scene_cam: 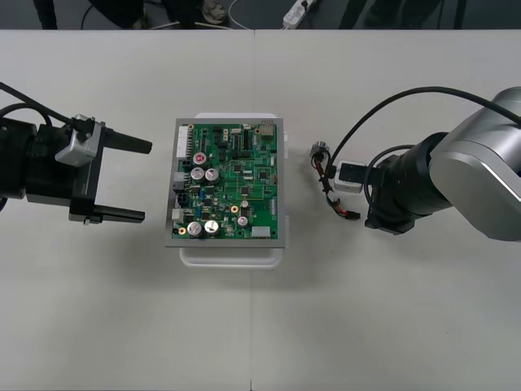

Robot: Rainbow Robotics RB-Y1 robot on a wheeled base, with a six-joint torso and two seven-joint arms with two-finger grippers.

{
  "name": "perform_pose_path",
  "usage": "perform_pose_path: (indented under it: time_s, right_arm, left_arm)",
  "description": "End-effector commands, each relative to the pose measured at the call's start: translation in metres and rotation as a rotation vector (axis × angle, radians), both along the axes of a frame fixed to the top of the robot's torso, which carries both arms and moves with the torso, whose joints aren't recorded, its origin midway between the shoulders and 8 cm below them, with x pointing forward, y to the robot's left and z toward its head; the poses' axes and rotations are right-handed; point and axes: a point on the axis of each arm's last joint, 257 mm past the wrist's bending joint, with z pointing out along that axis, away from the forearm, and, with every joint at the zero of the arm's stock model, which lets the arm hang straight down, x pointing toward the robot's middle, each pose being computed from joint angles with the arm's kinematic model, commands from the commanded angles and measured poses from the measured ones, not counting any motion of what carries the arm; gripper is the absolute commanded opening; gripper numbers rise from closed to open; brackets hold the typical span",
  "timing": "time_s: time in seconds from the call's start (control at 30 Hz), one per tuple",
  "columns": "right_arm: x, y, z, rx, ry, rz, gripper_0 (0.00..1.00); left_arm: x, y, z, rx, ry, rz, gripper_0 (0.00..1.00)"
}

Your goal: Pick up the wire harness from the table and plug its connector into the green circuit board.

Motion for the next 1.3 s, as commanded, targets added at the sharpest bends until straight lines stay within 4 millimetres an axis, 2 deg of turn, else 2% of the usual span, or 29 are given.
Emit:
perform_pose_path:
  time_s: [0.03, 0.2, 0.47, 0.83, 1.3]
  right_arm:
    - [0.004, 0.023, 0.009, 0.03, -0.02, 0.007, 0.69]
    - [0.001, 0.037, 0.003, 0.031, -0.017, 0.027, 0.69]
    - [-0.002, 0.037, -0.003, 0.024, -0.002, 0.027, 0.69]
    - [0.0, 0.032, -0.009, 0.011, 0.005, 0.014, 0.69]
    - [0.0, 0.029, -0.018, -0.003, 0.023, 0.0, 0.69]
  left_arm:
    - [-0.01, 0.007, -0.004, 0.042, 0.008, -0.037, 1.0]
    - [-0.006, 0.012, 0.008, 0.063, -0.004, -0.031, 1.0]
    - [-0.001, 0.002, 0.036, 0.046, -0.022, -0.043, 1.0]
    - [-0.015, -0.035, 0.053, 0.014, 0.107, -0.093, 1.0]
    - [-0.022, -0.072, 0.067, 0.058, 0.106, -0.177, 1.0]
